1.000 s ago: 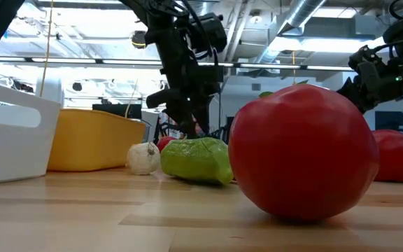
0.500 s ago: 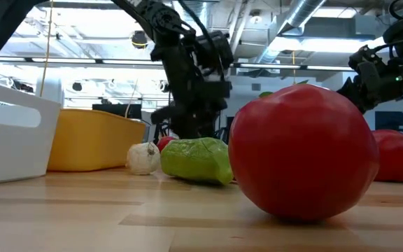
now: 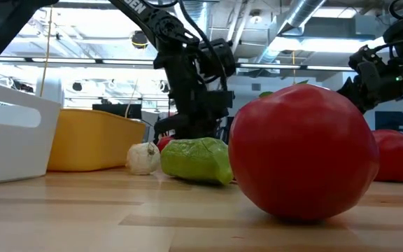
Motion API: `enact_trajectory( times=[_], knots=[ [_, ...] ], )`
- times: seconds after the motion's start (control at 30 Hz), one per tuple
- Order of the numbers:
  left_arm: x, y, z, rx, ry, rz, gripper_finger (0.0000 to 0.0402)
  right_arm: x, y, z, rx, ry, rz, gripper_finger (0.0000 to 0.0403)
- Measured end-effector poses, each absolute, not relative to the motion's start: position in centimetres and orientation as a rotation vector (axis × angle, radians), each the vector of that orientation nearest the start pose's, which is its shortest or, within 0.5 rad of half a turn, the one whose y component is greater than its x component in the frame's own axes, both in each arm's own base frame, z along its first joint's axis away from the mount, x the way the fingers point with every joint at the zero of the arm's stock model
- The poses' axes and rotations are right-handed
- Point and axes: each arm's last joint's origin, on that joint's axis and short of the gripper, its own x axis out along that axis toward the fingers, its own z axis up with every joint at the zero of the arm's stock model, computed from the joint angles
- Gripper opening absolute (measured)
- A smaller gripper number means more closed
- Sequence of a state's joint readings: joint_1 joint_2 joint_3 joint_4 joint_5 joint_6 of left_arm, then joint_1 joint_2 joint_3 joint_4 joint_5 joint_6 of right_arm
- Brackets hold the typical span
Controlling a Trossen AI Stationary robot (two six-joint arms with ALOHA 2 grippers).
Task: Sort produce into baskets
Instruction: Put the left carrot into the gray bin
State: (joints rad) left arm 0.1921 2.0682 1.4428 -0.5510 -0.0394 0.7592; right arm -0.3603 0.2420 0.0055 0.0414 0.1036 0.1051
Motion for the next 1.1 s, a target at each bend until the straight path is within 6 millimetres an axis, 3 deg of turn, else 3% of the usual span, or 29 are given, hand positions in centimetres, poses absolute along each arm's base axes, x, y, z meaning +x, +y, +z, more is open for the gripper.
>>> enact_trajectory(
  times=[0.27, 0.53, 0.73, 0.93, 1.1],
  knots=[
    [41.1, 8.3, 16.4, 0.603, 1.220, -0.190, 0.0134, 10.3, -4.2, 15.1, 0.127, 0.159, -0.473, 0.0047],
    [40.9, 8.5, 23.0, 0.468, 1.338, -0.198, 0.0135, 10.3, -4.2, 15.9, 0.121, 0.122, -0.471, 0.0085],
    [38.5, 8.7, 26.9, 0.231, 1.509, -0.153, 0.0135, 10.3, -4.2, 16.1, 0.119, 0.103, -0.470, 0.0104],
    [35.5, 8.3, 28.1, 0.047, 1.660, -0.073, 0.0135, 10.3, -4.2, 16.1, 0.119, 0.102, -0.470, 0.0108],
    [33.2, 7.7, 28.9, -0.037, 1.682, 0.013, 0.0135, 10.3, -4.2, 16.1, 0.119, 0.103, -0.470, 0.0108]
  ],
)
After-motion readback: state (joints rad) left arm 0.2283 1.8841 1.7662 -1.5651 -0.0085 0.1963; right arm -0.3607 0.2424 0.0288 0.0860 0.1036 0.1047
